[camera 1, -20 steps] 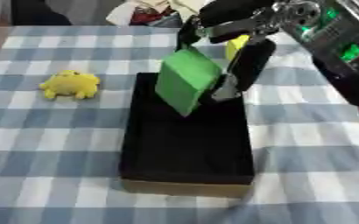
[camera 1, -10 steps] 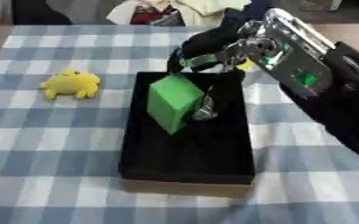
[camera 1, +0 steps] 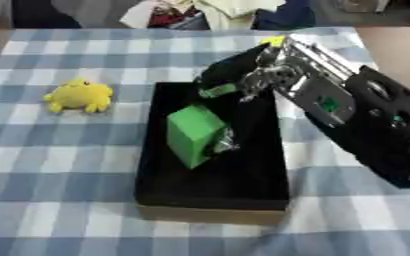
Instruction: Pick up objects on the table and place them in the box.
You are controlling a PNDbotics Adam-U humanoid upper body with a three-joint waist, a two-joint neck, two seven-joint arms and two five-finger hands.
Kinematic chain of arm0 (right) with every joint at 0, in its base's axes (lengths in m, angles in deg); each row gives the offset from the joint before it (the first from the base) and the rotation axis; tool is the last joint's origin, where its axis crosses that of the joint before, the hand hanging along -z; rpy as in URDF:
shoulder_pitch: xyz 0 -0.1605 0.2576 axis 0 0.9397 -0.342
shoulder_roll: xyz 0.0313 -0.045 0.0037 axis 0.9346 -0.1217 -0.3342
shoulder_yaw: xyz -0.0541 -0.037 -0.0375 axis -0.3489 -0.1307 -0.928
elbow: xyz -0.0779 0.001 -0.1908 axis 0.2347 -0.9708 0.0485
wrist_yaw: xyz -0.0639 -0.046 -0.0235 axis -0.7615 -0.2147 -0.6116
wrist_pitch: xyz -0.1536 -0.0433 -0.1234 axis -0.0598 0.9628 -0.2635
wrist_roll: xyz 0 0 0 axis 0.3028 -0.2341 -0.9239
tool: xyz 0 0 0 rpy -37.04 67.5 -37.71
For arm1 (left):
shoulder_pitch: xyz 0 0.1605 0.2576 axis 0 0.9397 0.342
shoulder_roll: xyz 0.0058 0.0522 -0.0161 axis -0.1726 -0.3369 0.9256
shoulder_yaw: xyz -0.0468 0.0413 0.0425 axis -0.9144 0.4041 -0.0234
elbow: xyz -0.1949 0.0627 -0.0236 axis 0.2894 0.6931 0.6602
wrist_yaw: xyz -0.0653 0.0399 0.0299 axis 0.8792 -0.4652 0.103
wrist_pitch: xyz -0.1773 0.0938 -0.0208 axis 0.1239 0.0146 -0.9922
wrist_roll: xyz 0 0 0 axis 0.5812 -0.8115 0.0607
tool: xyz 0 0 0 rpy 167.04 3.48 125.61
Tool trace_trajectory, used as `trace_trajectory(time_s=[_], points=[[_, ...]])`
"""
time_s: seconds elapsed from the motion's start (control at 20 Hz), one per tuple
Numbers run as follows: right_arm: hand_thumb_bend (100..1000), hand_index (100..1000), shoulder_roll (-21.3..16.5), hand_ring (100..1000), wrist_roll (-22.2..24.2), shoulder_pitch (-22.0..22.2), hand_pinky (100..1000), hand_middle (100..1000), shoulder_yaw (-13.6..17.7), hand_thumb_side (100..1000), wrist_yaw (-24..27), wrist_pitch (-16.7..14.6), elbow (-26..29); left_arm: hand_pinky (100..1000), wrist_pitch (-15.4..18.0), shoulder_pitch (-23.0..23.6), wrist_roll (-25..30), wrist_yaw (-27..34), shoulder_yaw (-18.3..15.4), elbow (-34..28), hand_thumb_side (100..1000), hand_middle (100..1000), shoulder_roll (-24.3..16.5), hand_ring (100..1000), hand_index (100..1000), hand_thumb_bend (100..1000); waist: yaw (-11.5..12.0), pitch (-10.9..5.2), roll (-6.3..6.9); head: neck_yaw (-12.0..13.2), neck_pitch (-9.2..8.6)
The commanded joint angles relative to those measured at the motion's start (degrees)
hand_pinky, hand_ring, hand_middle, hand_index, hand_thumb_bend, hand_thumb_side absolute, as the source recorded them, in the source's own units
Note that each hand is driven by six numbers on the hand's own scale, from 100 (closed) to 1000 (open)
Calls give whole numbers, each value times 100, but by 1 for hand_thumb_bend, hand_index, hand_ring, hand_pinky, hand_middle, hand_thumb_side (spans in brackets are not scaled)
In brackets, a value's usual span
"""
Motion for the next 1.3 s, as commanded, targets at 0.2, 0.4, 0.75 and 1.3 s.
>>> trace_trajectory(time_s=[0.2, 0.4, 0.75, 1.3], points=[[137, 902, -123, 943, 51, -118, 926, 874, 49, 739, -366, -397, 83, 573, -1, -33, 14, -4, -27, -92, 884, 674, -85, 678, 830, 100, -6, -100, 11, -4, -16], [320, 937, -163, 974, 51, -120, 955, 912, 57, 829, -820, -620, 69, 573, 0, -28, 17, -8, -29, -92, 882, 674, -85, 678, 830, 100, -7, -105, 12, -2, -32], [650, 967, -189, 1000, 51, -126, 981, 948, 81, 982, -1465, -1052, -71, 573, -2, -21, 24, -12, -31, -92, 878, 673, -82, 678, 830, 100, -13, -105, 18, -10, -36], [589, 963, -265, 994, 51, -184, 977, 934, 165, 1000, -768, -947, 180, 573, -19, -26, 41, -13, -34, -92, 876, 674, -85, 680, 829, 100, -25, -119, 15, -12, -45]])
